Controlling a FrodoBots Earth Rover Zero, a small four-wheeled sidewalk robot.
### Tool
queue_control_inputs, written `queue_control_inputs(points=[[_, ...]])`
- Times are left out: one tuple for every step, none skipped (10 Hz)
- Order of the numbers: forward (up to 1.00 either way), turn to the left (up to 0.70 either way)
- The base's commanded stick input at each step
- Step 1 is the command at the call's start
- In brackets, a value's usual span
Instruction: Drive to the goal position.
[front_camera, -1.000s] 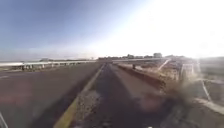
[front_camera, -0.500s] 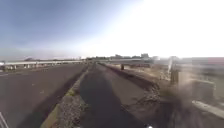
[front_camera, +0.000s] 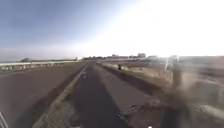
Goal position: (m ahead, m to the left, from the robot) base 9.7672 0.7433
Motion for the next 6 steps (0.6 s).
queue_control_inputs(points=[[0.50, 0.05], [0.50, 0.00], [0.50, 0.00], [0.50, 0.00], [0.50, 0.00], [0.50, 0.00]])
